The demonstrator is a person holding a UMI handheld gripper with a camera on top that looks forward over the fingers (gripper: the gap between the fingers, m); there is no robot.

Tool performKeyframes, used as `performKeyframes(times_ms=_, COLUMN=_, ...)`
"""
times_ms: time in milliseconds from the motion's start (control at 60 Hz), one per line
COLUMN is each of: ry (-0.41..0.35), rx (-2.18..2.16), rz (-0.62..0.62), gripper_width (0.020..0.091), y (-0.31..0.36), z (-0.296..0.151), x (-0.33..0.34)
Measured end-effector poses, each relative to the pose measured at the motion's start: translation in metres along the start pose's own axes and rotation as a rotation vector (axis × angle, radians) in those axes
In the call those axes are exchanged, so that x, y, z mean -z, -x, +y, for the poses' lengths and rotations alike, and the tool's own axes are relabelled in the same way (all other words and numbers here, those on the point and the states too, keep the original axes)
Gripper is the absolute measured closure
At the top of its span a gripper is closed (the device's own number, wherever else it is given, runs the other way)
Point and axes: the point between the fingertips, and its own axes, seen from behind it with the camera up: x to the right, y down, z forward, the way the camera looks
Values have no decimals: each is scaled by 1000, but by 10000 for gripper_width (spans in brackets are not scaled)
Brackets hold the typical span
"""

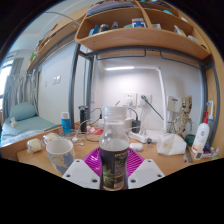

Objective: Pour water

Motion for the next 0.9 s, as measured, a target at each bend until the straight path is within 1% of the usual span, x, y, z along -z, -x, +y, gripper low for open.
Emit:
performKeyframes(times_ms=83, ry=22, rx=-2, rz=0, gripper_width=830, y=2, z=12, x=-6)
performKeyframes(times_ms=117, ry=1, rx=-12, rz=3, gripper_width=825, y=1, z=8, x=-6)
performKeyframes(times_ms=300, ry=-4, rx=-64, rz=10, gripper_width=825, y=-3, z=9, x=-4)
performKeyframes(times_ms=333, ry=-3, rx=-62, rz=12, gripper_width=813, y=-2, z=9, x=-4)
performKeyframes(times_ms=467, ry=-1, rx=-67, rz=45, gripper_width=687, y=-7, z=9, x=-2)
performKeyframes(times_ms=483, ry=5, rx=-64, rz=52, gripper_width=658, y=-9, z=10, x=-2)
performKeyframes(times_ms=533, ry=25, rx=-58, rz=80, gripper_width=517, y=-13, z=12, x=0)
performKeyframes(times_ms=567, ry=30, rx=-52, rz=93, gripper_width=441, y=-15, z=11, x=4)
performKeyframes(times_ms=617, ry=26, rx=-44, rz=104, gripper_width=369, y=-14, z=8, x=11)
performKeyframes(times_ms=667, ry=39, rx=-50, rz=117, gripper_width=298, y=-15, z=9, x=23)
performKeyframes(times_ms=717, ry=36, rx=-76, rz=137, gripper_width=274, y=-15, z=7, x=40)
performKeyframes(times_ms=900, ry=50, rx=-94, rz=165, gripper_width=281, y=-1, z=12, x=104)
